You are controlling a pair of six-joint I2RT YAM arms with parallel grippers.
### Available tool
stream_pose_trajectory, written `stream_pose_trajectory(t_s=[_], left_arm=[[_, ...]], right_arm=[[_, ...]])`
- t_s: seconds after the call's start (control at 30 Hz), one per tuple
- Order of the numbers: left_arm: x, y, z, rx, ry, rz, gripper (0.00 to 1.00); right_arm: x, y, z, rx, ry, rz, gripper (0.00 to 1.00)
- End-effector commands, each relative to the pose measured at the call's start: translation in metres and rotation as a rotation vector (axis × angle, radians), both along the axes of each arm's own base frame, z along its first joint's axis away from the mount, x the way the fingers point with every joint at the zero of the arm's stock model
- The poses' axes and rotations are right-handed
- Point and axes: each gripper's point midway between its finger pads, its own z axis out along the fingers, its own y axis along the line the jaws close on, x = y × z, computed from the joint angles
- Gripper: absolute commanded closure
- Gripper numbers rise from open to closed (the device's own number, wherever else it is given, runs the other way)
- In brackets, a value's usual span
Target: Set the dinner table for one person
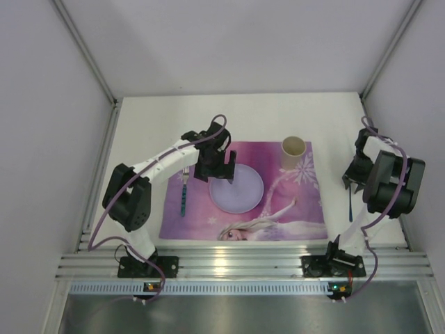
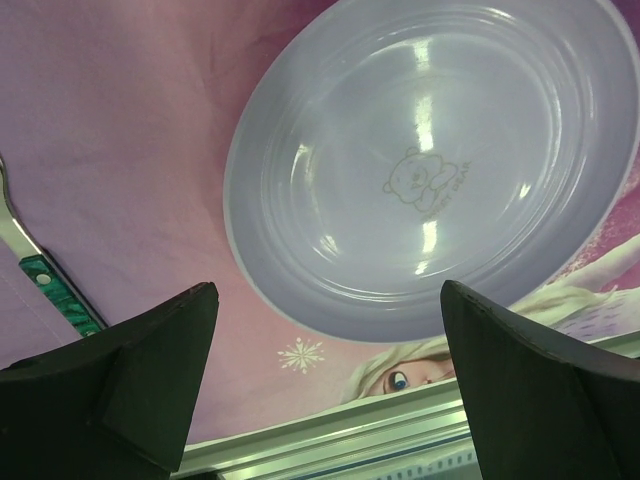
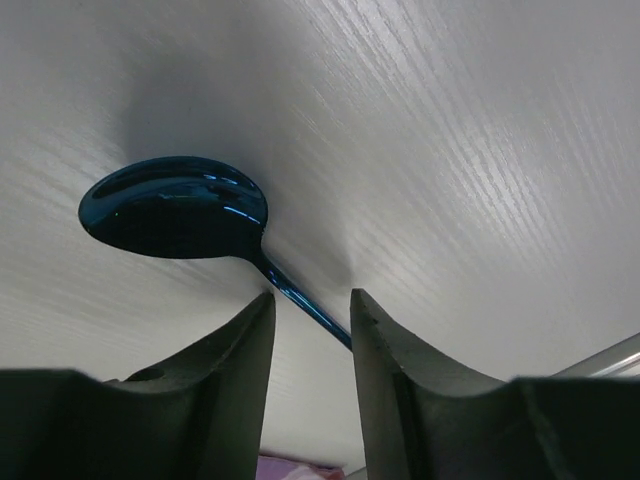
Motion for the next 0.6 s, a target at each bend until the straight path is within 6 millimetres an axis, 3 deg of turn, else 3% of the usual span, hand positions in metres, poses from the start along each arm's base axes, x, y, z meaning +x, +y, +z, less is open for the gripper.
stream_pose_trajectory(t_s=[0.0, 0.1, 0.27, 0.37, 0.47, 0.57], left_arm=[[-0.003, 0.005, 0.011, -0.009, -0.03, 0.016, 0.02], [-0.007, 0.008, 0.007, 0.0, -0.018, 0.021, 0.02], [-0.008, 0.009, 0.005, 0.009, -0.009, 0.02, 0.02], [-0.005, 0.007, 0.009, 0.011, -0.013, 0.013, 0.02], [-0.001, 0.005, 0.014, 0.013, -0.018, 0.01, 0.02], [0.004, -0.001, 0.023, 0.001, -0.028, 0.005, 0.02]], right_arm=[[0.012, -0.01, -0.013, -0.033, -0.031, 0.011, 0.63], [0.012, -0.01, -0.021, -0.032, -0.022, 0.018, 0.7], [0.005, -0.012, -0.032, -0.044, 0.009, 0.031, 0.99], [0.006, -0.012, -0.033, -0.044, 0.003, 0.024, 1.0], [0.009, -0.017, -0.019, -0.074, 0.003, 0.022, 1.0], [0.023, -0.027, 0.018, -0.161, -0.022, 0.045, 1.0]])
